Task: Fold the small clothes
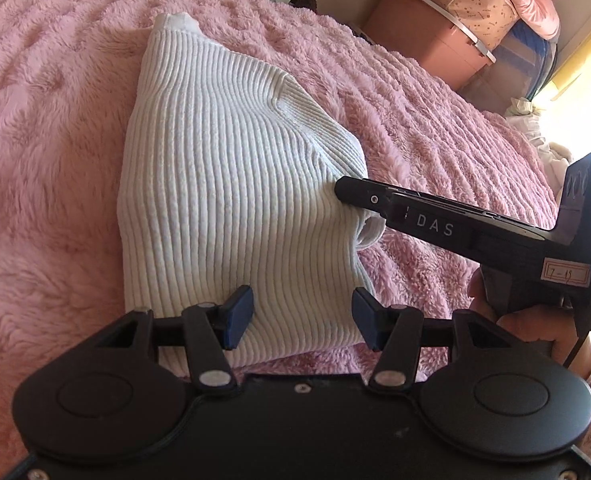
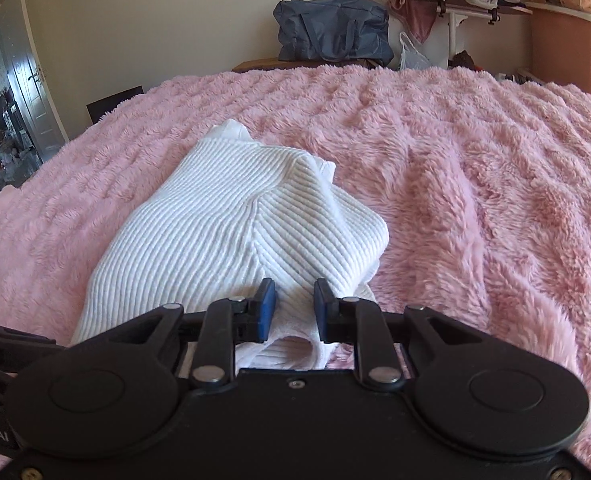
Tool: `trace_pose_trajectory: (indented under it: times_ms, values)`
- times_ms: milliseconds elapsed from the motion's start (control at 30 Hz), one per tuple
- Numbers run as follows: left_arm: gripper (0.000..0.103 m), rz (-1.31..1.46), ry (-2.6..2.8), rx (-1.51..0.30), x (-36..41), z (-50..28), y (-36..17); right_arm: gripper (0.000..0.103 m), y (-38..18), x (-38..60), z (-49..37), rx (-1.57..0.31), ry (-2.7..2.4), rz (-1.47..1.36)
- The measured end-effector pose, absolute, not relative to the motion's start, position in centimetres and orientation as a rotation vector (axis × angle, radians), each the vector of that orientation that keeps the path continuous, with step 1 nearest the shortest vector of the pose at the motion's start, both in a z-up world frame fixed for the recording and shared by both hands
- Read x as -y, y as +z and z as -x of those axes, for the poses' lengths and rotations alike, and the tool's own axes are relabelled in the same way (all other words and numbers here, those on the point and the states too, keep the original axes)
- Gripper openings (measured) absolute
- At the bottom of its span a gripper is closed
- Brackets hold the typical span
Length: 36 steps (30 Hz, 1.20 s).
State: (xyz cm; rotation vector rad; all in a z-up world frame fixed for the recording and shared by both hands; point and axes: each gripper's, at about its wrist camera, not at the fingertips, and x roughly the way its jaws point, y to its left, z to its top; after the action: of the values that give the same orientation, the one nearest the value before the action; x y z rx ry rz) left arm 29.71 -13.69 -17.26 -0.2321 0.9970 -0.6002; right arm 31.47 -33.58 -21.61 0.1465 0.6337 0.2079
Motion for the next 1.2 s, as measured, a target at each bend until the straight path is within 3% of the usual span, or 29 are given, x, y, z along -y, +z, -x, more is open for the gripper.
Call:
trace_pose_trajectory:
  times_ms: [100, 167, 367, 600, 833, 1100, 1200]
  values:
    - [0.057, 0.264, -0.655, -0.959, 12.3, -29.9, -15.3, 0.030, -20.8, 35.7, -30.8, -0.600, 0.293, -0.301]
    - [0.058, 0.295, -0.681, -0.913, 10.6, -30.1, -13.8, 0.051, -20.3, 37.9, -30.5, -0.588, 0.338, -0.440]
    - [0.058, 0.450, -0.704, -0.860, 4.1, -33.0, -12.6, 0.055, -20.5, 42.5, -30.8, -0.638, 0.454, -0.596]
    - [0.057, 0.707, -0.628, -0.902, -1.3, -36.8, -17.0, 0.059, -24.5, 44.4, -32.7, -0.748, 0.545, -0.857]
    - [0.057, 0.757, -0.619, -0.962, -1.7, -38.4, -20.6, 0.060, -27.7, 43.9, -33.8, -0.814, 0.557, -0.936]
    - [0.059, 0.833, -0.704, -1.013, 0.4, -40.7, -23.0, 0.068, -27.9, 42.5, -36.3, -0.852, 0.606, -0.946]
    - [0.064, 0.820, -0.715, -1.031, 1.4, -41.6, -23.3, 0.074, -27.4, 41.1, -37.5, -0.874, 0.628, -0.918]
